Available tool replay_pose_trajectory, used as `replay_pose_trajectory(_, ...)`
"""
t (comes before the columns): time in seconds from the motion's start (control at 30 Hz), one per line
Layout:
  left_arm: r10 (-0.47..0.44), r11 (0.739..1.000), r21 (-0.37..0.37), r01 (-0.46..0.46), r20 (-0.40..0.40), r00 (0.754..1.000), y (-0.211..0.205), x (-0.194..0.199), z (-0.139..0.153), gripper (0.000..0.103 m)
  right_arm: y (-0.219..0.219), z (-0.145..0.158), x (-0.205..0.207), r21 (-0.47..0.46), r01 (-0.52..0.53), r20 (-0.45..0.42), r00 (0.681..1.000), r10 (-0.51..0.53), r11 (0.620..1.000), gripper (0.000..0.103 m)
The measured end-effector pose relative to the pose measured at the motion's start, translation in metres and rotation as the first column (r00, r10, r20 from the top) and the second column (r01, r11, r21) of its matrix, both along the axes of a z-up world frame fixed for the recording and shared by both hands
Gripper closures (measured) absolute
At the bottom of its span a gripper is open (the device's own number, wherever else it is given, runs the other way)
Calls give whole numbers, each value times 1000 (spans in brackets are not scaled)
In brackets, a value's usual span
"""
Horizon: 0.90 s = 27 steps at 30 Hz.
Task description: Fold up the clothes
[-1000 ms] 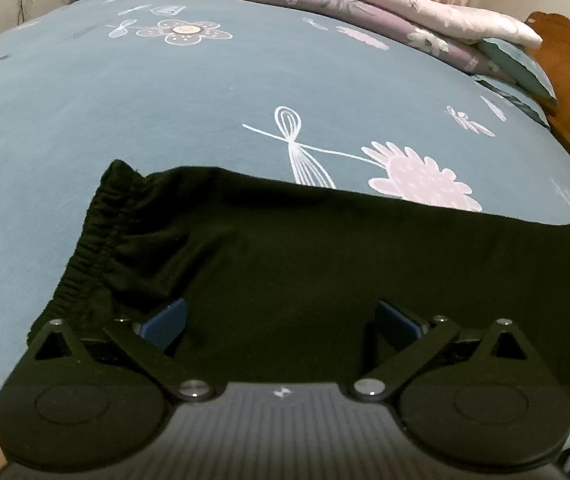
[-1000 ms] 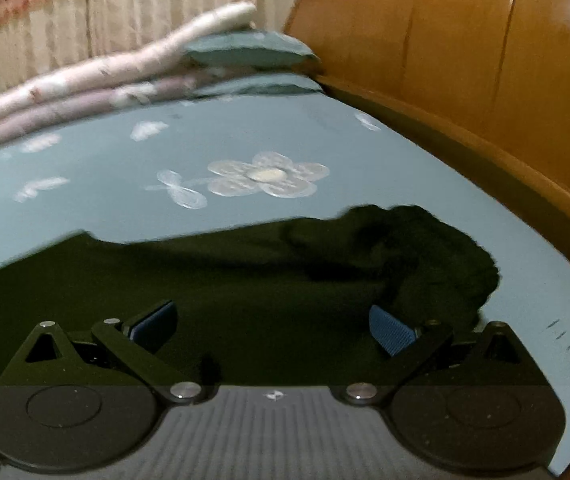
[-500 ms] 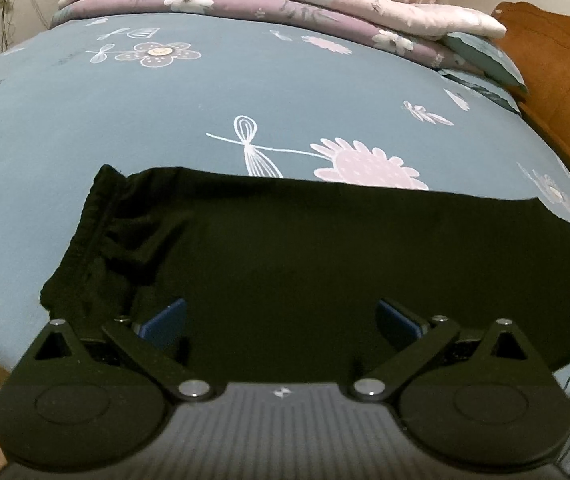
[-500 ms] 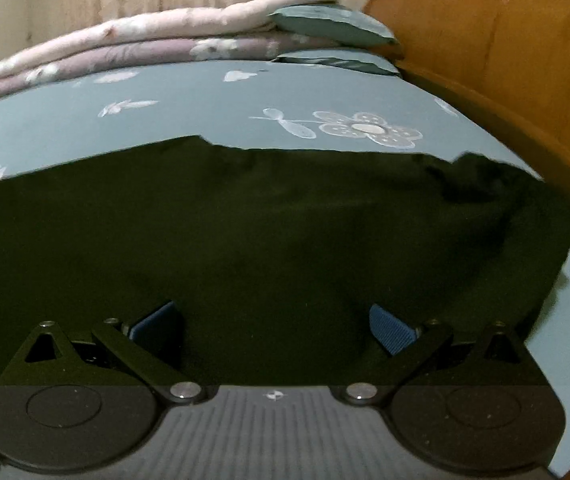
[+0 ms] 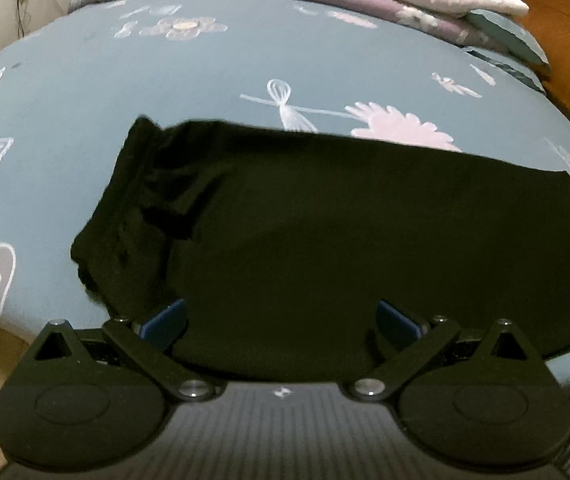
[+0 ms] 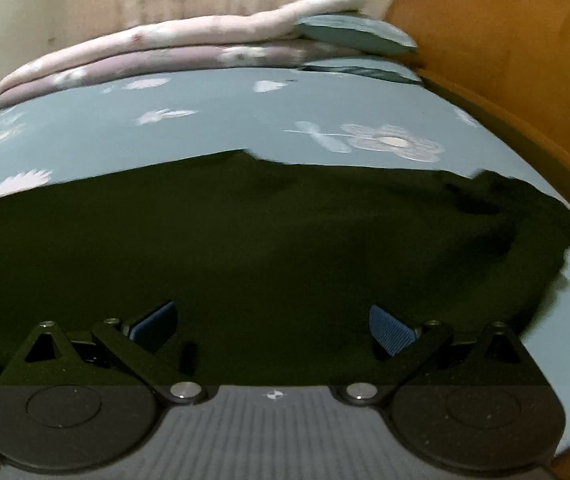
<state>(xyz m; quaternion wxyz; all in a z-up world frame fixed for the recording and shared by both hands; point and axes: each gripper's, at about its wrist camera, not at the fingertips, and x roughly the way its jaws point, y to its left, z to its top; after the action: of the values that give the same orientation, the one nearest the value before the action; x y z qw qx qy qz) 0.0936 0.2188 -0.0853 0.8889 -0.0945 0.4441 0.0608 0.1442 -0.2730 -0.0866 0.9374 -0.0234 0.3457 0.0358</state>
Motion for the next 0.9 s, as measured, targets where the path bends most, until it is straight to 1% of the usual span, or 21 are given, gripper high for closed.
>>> replay_pose_trajectory(0.1,-6,1000,-10,6,-5,1000,0,-2,-3,2,19,-12,5,-53,-53,-52,997,50,997,0)
replay_pose_trajectory(0.17,-5,1000,-11,5,-10,1000,-1,-4,-3,2,26,-19,4,-75,-55,-65,997,50,996,0)
replay_pose_trajectory(0.23,7,1000,-9,-7,-15,1000,-1,-7,1,2,26,-18,4,-64,-54,-61,997,51,996,0)
replay_pose_trajectory(0.37,20,1000,14,-20,-2,1000,-8,-17,23,2,22,-17,3,-45,-62,-69,996,59,997,0)
replay_pose_trajectory(0.47,20,999,49,-21,26,999,-19,-23,46,2,18,-18,-1,-39,-83,-48,996,82,996,0)
replay_pose_trajectory(0.6,-22,997,69,17,71,997,-35,-17,67,2,15,-20,-7,-31,-107,-29,994,106,994,0)
replay_pose_trajectory(0.67,-43,997,74,37,80,996,-41,-9,68,2,13,-19,-8,-28,-111,-39,993,110,993,0)
replay_pose_trajectory(0.73,-62,997,60,57,75,995,-46,0,64,2,14,-18,-9,-32,-104,-46,994,103,994,0)
replay_pose_trajectory(0.83,-98,995,18,97,62,993,-48,12,52,2,17,-18,-9,-37,-83,-56,995,81,996,0)
replay_pose_trajectory(0.9,-106,994,9,105,47,993,-47,19,42,2,19,-17,-8,-45,-76,-66,995,73,996,0)
